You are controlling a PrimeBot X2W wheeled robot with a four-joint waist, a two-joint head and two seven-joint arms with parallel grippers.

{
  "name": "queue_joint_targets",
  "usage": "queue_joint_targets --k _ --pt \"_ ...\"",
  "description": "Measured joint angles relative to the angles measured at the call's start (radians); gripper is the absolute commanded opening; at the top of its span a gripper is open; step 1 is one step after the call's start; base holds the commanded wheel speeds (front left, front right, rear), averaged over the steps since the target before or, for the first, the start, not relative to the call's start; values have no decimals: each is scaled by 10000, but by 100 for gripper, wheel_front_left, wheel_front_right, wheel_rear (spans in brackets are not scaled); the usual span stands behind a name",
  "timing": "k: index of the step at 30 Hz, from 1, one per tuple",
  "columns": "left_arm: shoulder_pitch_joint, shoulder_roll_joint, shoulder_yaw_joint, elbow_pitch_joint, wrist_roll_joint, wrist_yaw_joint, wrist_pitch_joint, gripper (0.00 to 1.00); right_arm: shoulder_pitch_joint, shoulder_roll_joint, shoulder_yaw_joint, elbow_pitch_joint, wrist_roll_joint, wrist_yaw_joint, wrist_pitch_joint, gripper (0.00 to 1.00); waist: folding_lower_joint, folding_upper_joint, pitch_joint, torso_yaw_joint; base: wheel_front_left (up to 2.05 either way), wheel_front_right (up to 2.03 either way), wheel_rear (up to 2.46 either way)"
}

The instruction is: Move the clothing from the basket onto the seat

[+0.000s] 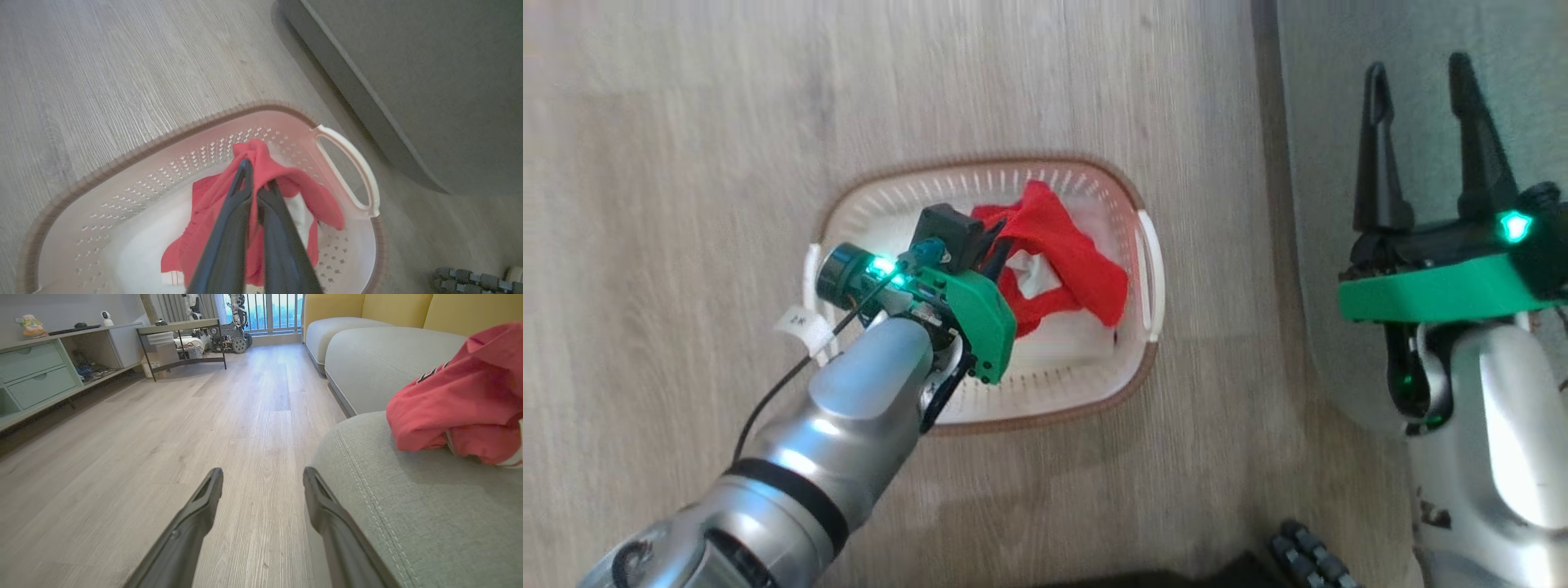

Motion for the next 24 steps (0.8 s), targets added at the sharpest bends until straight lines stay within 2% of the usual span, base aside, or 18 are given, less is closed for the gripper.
queue_joint_targets --k 5,10,17,24 --pt "404 -4 525 -819 -230 267 -31 0 543 -2 -44 499 -4 0 0 100 0 0 -1126 221 0 0 0" --pt "732 -8 1216 -1465 44 443 -38 0 1151 0 -67 1068 -29 0 2 100 0 0 -2367 425 0 0 0" --pt "1612 17 1622 -1904 437 401 -38 0 2131 2 -58 1756 -13 0 2 100 -1 1 -4261 626 0 0 0" --pt "1862 65 1714 -1954 485 157 -38 0 3100 8 10 2157 90 0 2 100 -1 1 -6074 779 0 0 0"
